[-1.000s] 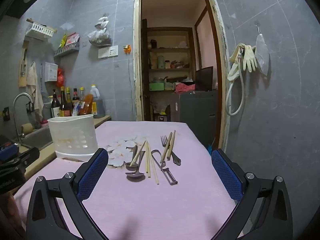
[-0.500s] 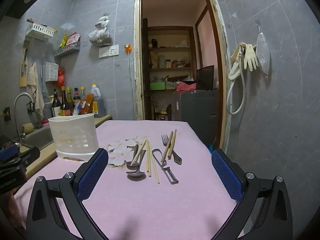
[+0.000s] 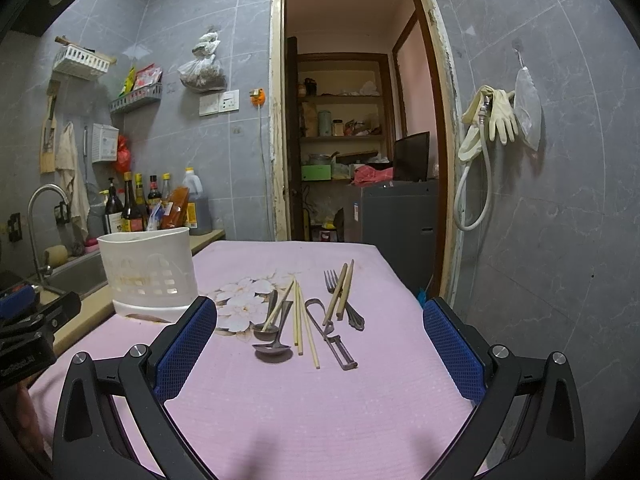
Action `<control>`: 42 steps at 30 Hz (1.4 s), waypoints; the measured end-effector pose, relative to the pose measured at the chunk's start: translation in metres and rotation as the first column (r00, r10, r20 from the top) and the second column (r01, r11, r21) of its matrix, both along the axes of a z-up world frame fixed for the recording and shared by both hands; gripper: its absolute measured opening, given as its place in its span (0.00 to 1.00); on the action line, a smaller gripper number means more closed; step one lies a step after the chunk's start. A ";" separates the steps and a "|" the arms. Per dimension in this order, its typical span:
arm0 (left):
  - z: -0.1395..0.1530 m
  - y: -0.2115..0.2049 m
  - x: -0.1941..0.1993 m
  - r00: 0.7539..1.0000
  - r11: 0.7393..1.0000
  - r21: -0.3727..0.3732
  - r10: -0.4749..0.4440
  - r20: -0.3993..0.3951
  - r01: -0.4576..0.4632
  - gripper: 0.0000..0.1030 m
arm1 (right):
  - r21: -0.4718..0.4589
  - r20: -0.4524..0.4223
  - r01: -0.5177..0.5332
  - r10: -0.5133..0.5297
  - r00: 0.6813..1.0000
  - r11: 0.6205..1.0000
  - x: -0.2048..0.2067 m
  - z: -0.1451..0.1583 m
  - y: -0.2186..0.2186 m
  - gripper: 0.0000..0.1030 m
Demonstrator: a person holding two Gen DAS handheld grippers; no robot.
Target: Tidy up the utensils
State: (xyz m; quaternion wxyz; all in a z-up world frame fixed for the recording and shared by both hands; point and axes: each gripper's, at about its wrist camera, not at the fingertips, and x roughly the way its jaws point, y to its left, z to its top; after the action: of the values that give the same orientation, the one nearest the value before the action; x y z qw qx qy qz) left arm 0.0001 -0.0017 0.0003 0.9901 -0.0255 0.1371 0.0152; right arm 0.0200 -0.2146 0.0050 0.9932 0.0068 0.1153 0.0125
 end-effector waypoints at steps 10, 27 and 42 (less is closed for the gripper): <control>-0.001 0.003 0.002 1.000 1.000 -0.004 0.000 -0.001 0.000 0.98 | 0.004 -0.006 -0.012 0.012 1.000 1.000 0.003 -0.002 0.004 1.00; -0.001 0.003 0.004 1.000 1.000 -0.002 0.004 -0.001 -0.004 0.98 | 0.006 -0.010 -0.017 0.017 1.000 1.000 0.005 -0.002 0.003 1.00; -0.001 0.005 0.003 1.000 1.000 -0.007 0.009 -0.002 -0.009 0.98 | 0.005 -0.013 -0.019 0.019 1.000 1.000 0.006 -0.004 0.003 1.00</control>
State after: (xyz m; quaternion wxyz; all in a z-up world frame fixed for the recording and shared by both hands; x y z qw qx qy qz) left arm 0.0032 0.0030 -0.0002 0.9898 -0.0298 0.1381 0.0194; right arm 0.0261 -0.2115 0.0013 0.9923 0.0084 0.1219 0.0223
